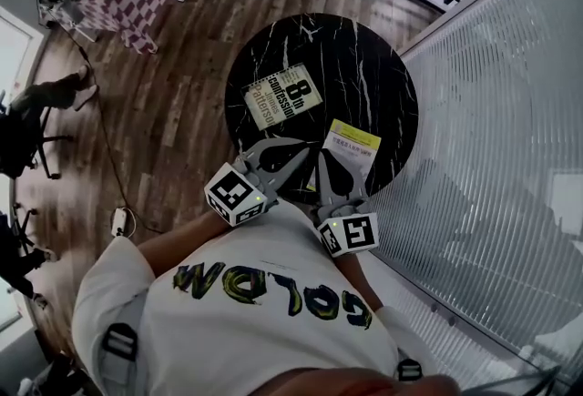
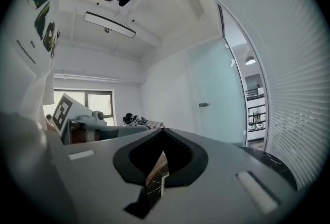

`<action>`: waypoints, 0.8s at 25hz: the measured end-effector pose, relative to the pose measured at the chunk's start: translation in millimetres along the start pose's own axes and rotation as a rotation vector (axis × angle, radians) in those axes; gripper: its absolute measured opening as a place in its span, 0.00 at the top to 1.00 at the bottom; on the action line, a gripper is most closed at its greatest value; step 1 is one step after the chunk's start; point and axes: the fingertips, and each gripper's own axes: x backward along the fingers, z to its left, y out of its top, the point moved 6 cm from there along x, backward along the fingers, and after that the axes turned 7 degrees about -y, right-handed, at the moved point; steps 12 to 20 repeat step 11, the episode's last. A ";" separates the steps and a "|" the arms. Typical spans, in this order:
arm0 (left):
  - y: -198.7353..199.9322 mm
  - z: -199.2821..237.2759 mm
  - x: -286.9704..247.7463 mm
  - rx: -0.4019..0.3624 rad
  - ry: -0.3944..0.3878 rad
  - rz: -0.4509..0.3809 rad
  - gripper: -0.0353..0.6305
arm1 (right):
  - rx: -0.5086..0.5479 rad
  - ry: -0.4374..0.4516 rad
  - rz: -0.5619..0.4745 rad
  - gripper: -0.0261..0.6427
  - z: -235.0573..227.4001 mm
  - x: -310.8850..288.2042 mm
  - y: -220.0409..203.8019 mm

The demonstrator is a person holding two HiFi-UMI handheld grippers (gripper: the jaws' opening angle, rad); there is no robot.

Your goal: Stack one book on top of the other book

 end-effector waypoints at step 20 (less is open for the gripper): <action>-4.6 -5.1 4.7 0.012 0.012 0.010 0.95 | -0.009 -0.022 -0.009 0.96 1.8 10.5 -1.1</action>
